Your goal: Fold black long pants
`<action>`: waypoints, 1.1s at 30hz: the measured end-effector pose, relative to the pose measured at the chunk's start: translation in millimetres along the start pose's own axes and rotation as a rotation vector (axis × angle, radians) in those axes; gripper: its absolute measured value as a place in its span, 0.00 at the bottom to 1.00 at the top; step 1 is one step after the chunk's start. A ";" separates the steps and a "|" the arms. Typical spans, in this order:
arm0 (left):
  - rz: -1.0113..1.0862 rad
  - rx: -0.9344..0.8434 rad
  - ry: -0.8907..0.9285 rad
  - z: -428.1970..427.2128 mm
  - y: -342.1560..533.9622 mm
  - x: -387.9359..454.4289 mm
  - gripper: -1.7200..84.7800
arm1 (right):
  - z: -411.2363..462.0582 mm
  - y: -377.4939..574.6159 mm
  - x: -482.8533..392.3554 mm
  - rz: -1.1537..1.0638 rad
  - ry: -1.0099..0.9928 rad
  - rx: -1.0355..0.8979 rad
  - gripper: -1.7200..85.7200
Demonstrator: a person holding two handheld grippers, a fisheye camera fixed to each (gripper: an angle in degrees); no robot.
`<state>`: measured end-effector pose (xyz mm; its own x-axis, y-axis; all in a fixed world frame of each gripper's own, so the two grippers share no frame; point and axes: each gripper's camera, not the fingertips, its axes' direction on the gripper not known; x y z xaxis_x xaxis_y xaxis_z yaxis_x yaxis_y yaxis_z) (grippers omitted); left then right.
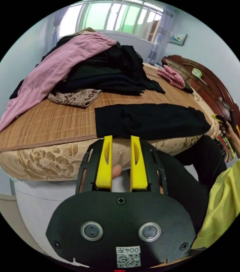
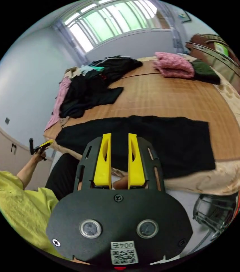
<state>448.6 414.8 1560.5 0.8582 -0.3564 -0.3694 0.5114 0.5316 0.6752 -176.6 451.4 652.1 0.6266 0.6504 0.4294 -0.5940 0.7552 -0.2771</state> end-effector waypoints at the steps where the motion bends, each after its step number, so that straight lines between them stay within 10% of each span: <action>1: -0.050 -0.003 0.034 6.8 14.7 -5.2 0.14 | 30.6 -11.0 -28.3 -0.030 -0.080 -0.015 0.13; 11: -0.393 0.171 0.276 51.6 142.1 -31.0 0.14 | 325.0 -112.2 -289.1 -0.243 -0.500 -0.415 0.15; 20: -0.446 0.203 0.284 68.4 214.4 -21.3 0.09 | 504.6 -132.5 -454.4 -0.356 -0.303 -0.757 0.17; 33: -0.257 0.408 0.112 3.0 265.1 67.2 0.03 | 527.2 -143.3 -581.0 -0.521 -0.359 -0.372 0.06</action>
<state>641.7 529.5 1716.6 0.7172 -0.3398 -0.6084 0.6675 0.0846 0.7398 -721.6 -77.6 895.5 0.5397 0.1806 0.8223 -0.0136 0.9785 -0.2060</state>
